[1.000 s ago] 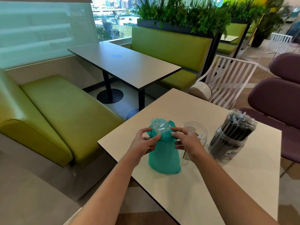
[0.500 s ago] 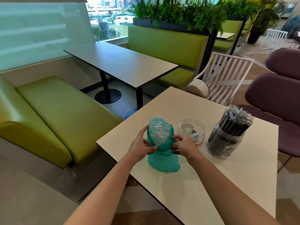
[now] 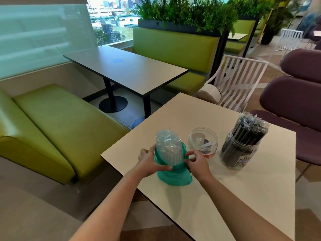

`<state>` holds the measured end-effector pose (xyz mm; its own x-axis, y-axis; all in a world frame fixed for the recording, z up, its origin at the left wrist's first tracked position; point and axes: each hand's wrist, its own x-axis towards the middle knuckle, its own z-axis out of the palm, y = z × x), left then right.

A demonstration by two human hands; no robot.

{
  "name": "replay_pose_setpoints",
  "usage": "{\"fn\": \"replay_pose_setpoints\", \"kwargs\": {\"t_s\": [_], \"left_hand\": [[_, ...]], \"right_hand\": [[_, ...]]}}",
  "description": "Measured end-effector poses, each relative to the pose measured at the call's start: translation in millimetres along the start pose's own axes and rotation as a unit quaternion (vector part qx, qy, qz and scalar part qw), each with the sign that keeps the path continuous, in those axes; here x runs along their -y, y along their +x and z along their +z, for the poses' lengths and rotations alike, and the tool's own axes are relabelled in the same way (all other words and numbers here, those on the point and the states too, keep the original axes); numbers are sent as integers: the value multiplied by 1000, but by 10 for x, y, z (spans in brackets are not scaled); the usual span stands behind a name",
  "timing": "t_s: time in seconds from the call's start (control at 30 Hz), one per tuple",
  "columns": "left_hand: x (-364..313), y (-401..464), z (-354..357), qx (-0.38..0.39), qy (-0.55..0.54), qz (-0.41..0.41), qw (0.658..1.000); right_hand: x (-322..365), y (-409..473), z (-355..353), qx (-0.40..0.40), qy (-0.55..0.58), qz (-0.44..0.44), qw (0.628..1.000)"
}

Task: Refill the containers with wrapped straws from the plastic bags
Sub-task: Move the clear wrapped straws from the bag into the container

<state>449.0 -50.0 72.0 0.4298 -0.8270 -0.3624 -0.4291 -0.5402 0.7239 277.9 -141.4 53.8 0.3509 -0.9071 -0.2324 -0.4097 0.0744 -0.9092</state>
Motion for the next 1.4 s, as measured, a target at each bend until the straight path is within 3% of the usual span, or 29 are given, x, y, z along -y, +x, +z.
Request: {"fn": "replay_pose_setpoints", "kwargs": {"t_s": [0.07,0.17,0.43,0.57,0.63,0.77,1.03,1.23,1.4], "left_hand": [[-76,10,-11,-40,-14,47,998],[-196,-6,16,-56,-126,109,984],[-203,-3,68,-129,-143,129,973],[-164,9,49,-137,-152,136,969],[-160,5,54,-141,-149,145,968],[-137,-21,85,-150,-144,166,964],[18,-87,186,-119,-248,148,950],[170,-15,298,-39,-187,112,975],[106,3,408,-113,-148,101,977]], "right_hand": [[7,-11,11,-3,-23,-38,999],[0,-49,43,4,-25,-63,998],[-138,33,-28,51,-99,-9,994],[2,7,-30,-67,-74,-148,984],[81,-26,-22,-56,-32,-195,979],[90,-32,-16,84,30,-167,982],[99,-46,-70,56,21,-148,987],[72,8,-171,89,23,-123,988],[142,31,-220,145,21,-93,985]]}}
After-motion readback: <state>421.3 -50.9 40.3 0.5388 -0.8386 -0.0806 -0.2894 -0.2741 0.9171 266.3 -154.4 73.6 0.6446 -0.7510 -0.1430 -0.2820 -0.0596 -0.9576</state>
